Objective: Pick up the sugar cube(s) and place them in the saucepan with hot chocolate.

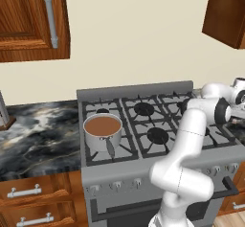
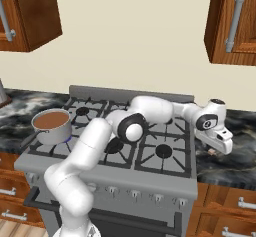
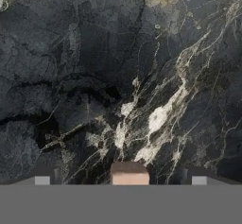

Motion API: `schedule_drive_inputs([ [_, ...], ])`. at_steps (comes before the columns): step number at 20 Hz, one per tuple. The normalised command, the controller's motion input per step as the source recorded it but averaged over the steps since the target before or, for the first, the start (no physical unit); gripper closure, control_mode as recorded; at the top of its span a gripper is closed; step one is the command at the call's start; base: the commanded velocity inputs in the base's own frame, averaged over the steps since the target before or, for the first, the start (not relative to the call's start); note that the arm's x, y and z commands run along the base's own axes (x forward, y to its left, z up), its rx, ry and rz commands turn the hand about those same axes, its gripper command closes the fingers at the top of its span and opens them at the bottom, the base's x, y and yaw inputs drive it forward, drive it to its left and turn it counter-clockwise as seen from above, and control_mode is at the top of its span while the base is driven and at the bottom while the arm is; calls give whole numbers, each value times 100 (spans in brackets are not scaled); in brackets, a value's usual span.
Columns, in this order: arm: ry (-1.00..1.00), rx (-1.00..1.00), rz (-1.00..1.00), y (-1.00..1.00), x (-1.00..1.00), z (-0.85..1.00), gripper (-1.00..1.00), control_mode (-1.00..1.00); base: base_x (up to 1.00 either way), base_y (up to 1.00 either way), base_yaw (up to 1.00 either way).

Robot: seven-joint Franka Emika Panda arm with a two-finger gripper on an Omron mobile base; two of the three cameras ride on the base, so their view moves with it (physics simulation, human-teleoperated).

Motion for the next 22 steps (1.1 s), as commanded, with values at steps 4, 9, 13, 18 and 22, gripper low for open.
schedule_drive_inputs([
  [4, 0, 0, 0, 0, 0, -37, -100, -100, 0, 0, 0],
  [9, 0, 0, 0, 0, 0, -18, -100, -100, 0, 0, 0],
  [13, 0, 2, -2, 0, -11, -15, -100, -100, 0, 0, 0],
  [18, 0, 4, -11, 0, -23, -15, 100, -100, 0, 0, 0],
  [22, 0, 1, -10, 0, -20, -4, 100, -100, 0, 0, 0],
])
